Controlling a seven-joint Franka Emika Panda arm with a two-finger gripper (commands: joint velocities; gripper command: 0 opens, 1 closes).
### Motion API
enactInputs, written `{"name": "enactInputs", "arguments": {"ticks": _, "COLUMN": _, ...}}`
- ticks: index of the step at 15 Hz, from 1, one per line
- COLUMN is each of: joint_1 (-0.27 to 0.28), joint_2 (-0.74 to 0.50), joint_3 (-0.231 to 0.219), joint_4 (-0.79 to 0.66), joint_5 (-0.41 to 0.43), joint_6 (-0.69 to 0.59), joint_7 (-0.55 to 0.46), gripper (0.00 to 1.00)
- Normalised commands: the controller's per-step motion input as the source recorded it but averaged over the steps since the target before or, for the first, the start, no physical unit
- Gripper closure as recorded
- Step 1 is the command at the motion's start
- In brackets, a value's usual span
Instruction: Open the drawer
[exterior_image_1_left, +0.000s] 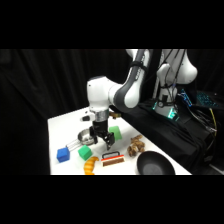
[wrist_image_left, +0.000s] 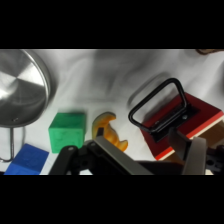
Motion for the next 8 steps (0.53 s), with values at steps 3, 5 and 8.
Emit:
{"name": "enactInputs", "arguments": {"ticks": 3, "joint_1": -0.185, "joint_2": 0.16, "joint_3": 0.173, "joint_4": 0.07, "joint_5": 0.003, "joint_6": 0.16, "joint_7": -0.17, "gripper": 0.0}}
{"name": "enactInputs", "arguments": {"ticks": 5, "joint_1": -0.159, "joint_2": 0.16, "joint_3": 0.164, "joint_4": 0.06, "joint_5": -0.011, "joint_6": 0.16, "joint_7": -0.14, "gripper": 0.0}}
{"name": "enactInputs", "arguments": {"ticks": 8, "joint_1": -0.125, "joint_2": 0.16, "joint_3": 0.155, "joint_4": 0.05, "joint_5": -0.039, "joint_6": 0.18, "joint_7": -0.11, "gripper": 0.0}}
